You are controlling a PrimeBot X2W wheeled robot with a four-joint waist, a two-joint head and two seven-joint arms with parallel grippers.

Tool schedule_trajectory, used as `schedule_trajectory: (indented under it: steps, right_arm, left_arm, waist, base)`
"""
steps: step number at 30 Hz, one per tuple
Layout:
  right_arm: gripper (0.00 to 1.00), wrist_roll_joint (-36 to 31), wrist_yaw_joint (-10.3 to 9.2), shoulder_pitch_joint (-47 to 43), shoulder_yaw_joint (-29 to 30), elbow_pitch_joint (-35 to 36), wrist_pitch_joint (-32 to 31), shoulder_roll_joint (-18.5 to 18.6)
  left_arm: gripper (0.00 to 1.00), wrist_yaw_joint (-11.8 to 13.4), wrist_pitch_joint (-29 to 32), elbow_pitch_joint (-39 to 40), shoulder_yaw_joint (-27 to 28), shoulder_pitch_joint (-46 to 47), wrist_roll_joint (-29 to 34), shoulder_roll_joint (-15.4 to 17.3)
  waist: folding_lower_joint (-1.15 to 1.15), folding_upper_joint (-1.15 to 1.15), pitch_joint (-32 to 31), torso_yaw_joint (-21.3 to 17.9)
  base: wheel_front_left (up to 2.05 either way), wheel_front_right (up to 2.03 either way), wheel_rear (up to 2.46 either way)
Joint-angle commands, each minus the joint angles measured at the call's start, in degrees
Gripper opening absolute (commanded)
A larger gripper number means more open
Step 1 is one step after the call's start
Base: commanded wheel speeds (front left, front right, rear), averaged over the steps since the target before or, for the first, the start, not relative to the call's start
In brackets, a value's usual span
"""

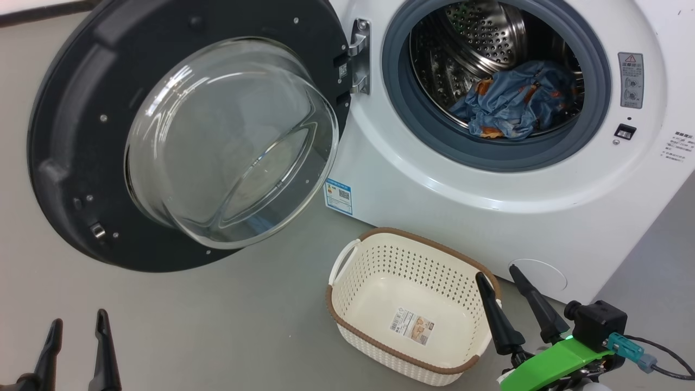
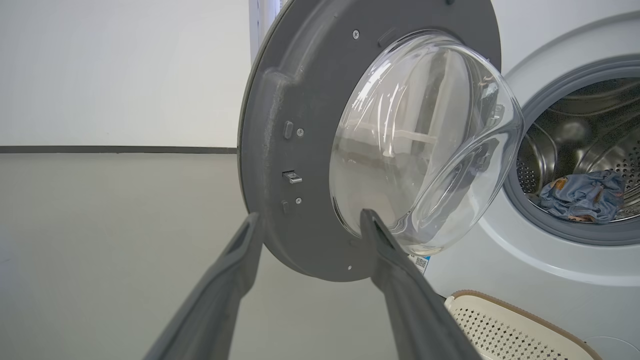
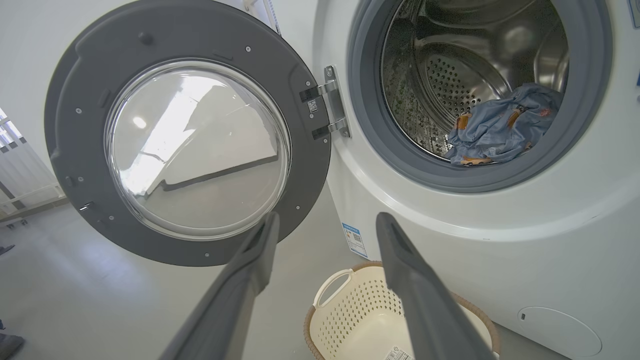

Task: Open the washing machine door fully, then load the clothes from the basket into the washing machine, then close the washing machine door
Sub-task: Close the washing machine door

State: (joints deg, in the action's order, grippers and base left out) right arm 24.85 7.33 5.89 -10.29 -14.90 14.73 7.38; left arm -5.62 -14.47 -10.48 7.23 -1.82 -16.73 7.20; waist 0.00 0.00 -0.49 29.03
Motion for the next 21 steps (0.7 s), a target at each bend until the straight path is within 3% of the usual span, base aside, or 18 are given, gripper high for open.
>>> schedule_trajectory:
  steps: [1,21]
  right_arm:
    - [1.00,-0.3,0.16,1.5,-1.3,1.3,0.3,0.0]
    - [1.00,-0.5,0.16,1.8,-0.9,1.3,0.3,-0.3]
  left_arm:
    - [1.00,0.5,-0.5,1.1,2.0,2.5,0.0,1.6]
    - [1.00,0.3,-0.5,1.0,2.0,3.0,-0.2,1.7]
  waist:
    - [0.00,0.00,0.0,0.0]
    - [0.00,0.00,0.4,-0.8]
  base:
    - [0.00,0.00,0.00]
    - [0.00,0.00,0.00]
